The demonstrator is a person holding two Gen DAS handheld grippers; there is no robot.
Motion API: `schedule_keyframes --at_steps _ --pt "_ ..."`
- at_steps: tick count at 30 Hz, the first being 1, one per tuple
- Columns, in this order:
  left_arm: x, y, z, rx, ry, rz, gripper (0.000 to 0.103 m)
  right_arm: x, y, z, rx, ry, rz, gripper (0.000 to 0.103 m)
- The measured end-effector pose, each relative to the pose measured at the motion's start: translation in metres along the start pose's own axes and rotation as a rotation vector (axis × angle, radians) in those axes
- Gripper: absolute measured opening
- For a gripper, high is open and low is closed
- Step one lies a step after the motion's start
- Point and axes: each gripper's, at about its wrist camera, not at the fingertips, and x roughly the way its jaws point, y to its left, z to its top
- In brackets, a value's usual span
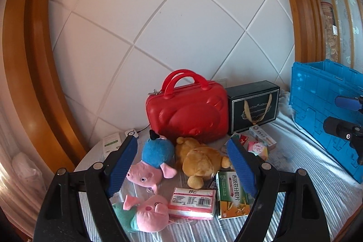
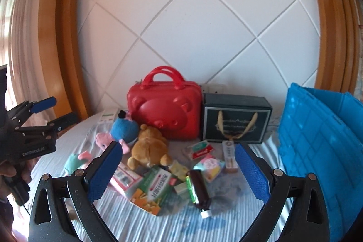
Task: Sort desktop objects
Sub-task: 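Move the right tool back to the pile toward the brown bear plush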
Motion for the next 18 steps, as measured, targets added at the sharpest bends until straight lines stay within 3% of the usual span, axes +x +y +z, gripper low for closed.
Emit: schedule_keyframes --at_steps 4,13,18 --pt "0.026 0.011 -0.014 -0.025 0.032 0.021 0.081 0.042 0.007 -0.001 -0.022 0.046 0.044 0.101" --pt "0.109 -0.007 -0.056 0.011 0.158 -0.055 0.081 0.145 0.005 -0.017 -0.070 0.187 0.122 0.097" --pt "0.158 -0.020 -0.088 0.044 0.233 -0.110 0.081 0.206 0.005 -0.035 -0.099 0.298 0.207 0.076"
